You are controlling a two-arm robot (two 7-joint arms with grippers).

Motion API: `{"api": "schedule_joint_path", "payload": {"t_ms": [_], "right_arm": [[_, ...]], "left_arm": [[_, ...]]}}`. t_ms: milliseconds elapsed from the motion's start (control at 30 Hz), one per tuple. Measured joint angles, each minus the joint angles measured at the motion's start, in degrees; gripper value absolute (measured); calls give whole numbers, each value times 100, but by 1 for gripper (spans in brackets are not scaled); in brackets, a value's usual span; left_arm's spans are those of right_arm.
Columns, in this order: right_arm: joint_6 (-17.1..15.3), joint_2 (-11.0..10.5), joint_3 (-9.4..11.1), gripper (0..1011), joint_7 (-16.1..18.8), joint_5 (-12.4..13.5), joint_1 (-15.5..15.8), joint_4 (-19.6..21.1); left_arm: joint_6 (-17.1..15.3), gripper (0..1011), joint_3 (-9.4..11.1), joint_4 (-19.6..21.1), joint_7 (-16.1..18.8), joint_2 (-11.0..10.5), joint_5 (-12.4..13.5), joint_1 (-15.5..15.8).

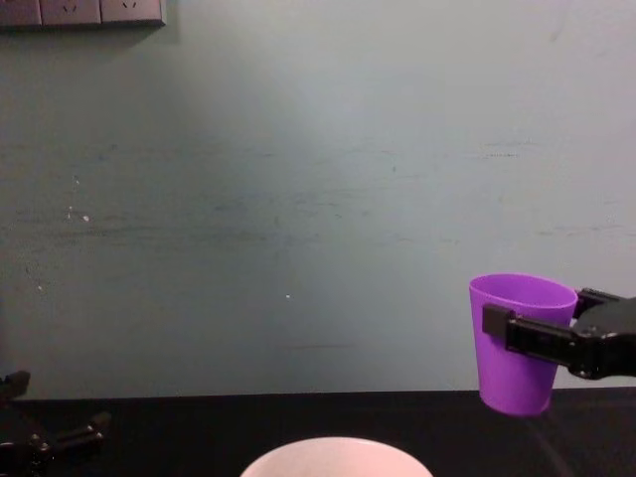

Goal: Pick up the cup and pour the mung beans from the cup into the bowl.

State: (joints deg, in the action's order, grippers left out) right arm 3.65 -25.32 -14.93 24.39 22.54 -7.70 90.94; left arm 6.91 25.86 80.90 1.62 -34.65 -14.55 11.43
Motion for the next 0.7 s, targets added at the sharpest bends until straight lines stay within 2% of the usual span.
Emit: {"api": "schedule_joint_path", "payload": {"t_ms": [233, 467, 700], "right_arm": [[-331, -89, 14, 722, 33, 173, -27, 194], [-453, -147, 13, 723, 36, 303, -31, 278], [-791, -338, -12, 722, 52, 436, -128, 500]], "left_arm": [[0, 1004, 0, 0, 0, 0, 0, 0], [0, 1003, 0, 0, 0, 0, 0, 0], [0, 1003, 0, 0, 0, 0, 0, 0]]}}
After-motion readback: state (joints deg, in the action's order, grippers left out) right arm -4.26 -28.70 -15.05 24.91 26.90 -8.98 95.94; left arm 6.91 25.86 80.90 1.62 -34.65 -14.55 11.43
